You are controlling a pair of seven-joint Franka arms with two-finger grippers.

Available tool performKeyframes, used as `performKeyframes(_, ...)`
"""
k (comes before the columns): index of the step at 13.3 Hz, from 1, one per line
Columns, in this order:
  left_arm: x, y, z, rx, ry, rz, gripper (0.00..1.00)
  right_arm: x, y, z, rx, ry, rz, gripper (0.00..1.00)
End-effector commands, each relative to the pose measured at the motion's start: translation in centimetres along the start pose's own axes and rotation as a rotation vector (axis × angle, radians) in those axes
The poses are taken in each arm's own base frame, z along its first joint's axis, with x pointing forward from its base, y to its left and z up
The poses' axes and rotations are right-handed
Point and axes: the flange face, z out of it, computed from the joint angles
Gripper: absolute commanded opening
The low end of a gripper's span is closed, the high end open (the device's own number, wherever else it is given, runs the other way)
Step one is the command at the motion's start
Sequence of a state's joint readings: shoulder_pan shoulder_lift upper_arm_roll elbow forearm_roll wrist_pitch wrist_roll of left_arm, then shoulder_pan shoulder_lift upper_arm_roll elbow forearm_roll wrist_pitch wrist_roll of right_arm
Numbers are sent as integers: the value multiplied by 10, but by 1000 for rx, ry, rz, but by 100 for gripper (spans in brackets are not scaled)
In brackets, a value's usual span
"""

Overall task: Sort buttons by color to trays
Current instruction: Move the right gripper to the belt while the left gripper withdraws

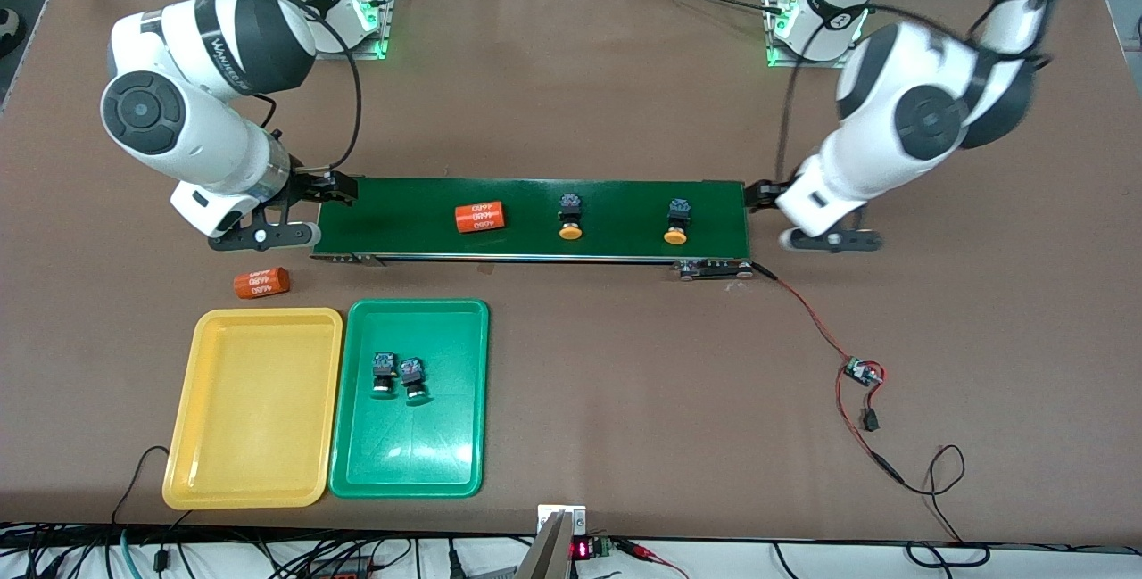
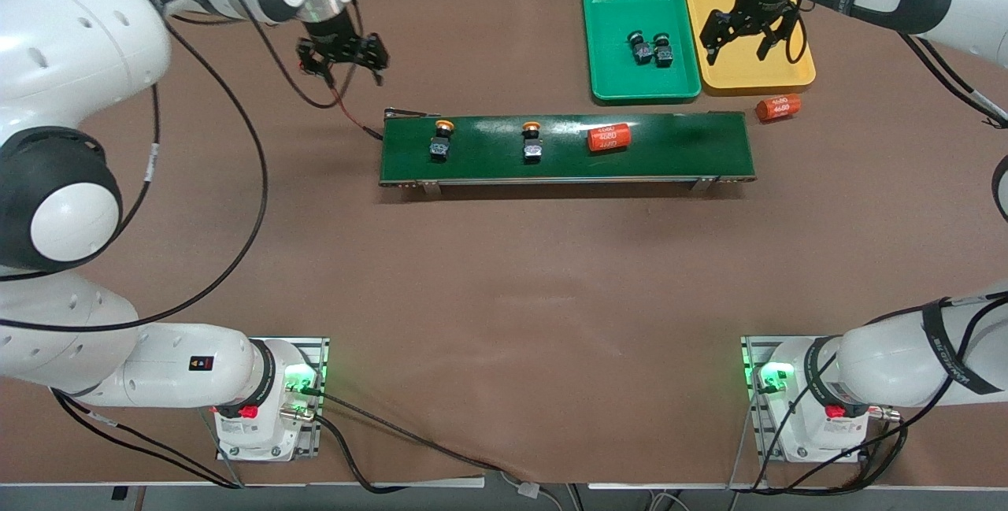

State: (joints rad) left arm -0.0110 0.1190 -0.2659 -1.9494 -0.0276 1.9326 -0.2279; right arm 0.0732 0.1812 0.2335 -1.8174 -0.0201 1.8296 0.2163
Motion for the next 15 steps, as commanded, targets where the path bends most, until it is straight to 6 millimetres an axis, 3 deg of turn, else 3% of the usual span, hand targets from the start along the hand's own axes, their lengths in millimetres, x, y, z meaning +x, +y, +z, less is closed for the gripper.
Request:
performKeyframes(1,-13,-50,-34,68,-1,67,100,-2,-22,13,12,8,50,100)
performKeyframes(4,-23,-79,-111,68,-37,62,100,-2,-57,24,25,23,91,100)
performKeyframes(5,-26,-83,-129,64,-44,48,100,-2,-74,29,34,35,113,100)
performKeyframes(7,-26,-114,-156,50,1,-12,100,-4,-109,41,51,58,139,100)
performKeyframes(8,-24,-125,-159,50,27,-33,100,-5,-124,48,58,66,154,100)
performKeyframes(10,-18,-128,-170,51,129,-27,100,-10,-155,62,66,78,191,100)
performKeyframes(12,-23,-133,-176,50,125,-34,100,-13,-174,76,67,80,202,100)
performKeyframes(15,-35,-119,-183,56,58,-17,100,-20,-204,99,38,99,212,100)
